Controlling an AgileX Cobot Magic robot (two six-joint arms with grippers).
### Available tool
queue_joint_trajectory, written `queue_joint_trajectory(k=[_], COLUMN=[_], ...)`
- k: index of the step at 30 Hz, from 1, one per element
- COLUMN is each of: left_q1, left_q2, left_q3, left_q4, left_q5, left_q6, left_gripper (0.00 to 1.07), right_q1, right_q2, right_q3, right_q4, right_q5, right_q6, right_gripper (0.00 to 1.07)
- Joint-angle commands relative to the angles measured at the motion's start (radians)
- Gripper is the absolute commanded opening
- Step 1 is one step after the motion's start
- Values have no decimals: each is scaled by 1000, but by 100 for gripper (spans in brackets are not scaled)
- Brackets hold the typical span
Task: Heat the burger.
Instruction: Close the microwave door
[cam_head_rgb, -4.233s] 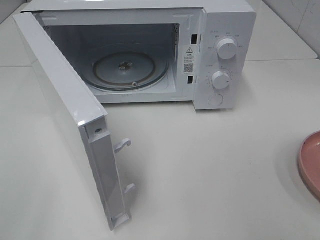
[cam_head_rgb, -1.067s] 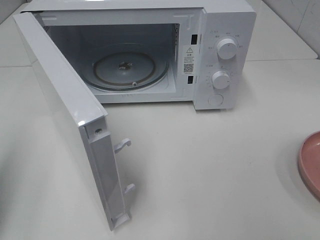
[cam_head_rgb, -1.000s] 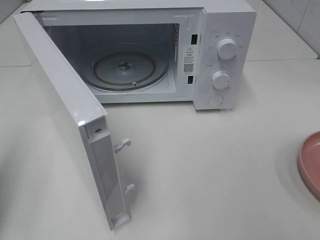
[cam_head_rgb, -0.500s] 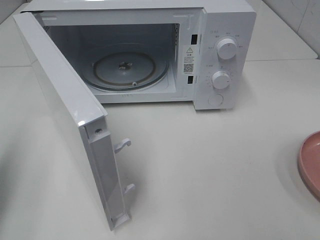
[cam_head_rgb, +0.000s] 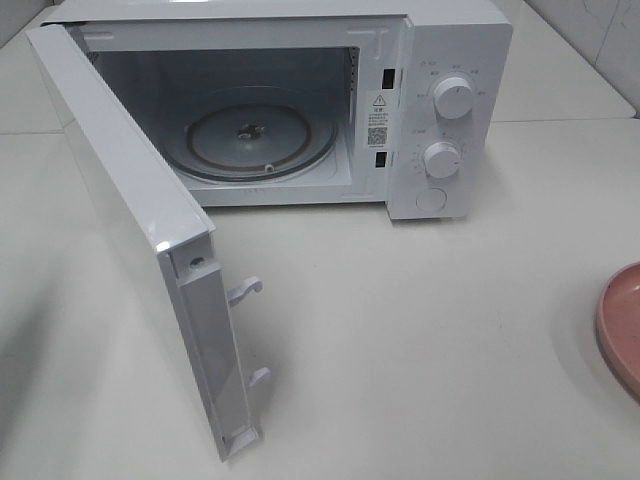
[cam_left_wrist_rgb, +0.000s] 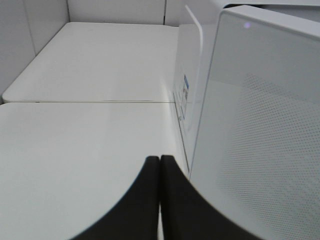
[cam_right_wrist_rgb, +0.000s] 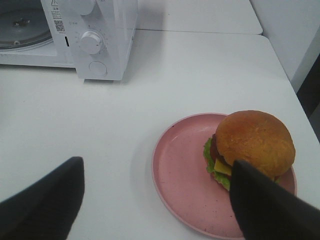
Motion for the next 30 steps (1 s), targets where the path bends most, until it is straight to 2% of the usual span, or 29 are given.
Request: queue_joint_trajectory(k=[1,2,4,7,18,30], left_q1=[2,2,1,-7,-113,-158], left_q2=[52,52,122,167,331,389], left_q3=[-24,-24,-38,-51,-121,-190], left_q4=[93,93,165,182,176,141], left_q5=[-67,-67,-133,-174,-257,-259], left_q6=[-49,-49,-75,-75,-39,-41], left_gripper=[0,0,0,0,0,0], right_q1=[-2,-2,-2,-2,-2,-2], right_q2=[-27,-27,-27,-27,-27,-27], right_q3=[1,1,1,1,1,1], right_q4=[1,1,1,1,1,1], right_q5=[-6,-6,-6,-6,-6,-6], right_q6=[-13,-13,-13,-13,-13,-13], right_gripper=[76,76,76,76,76,76])
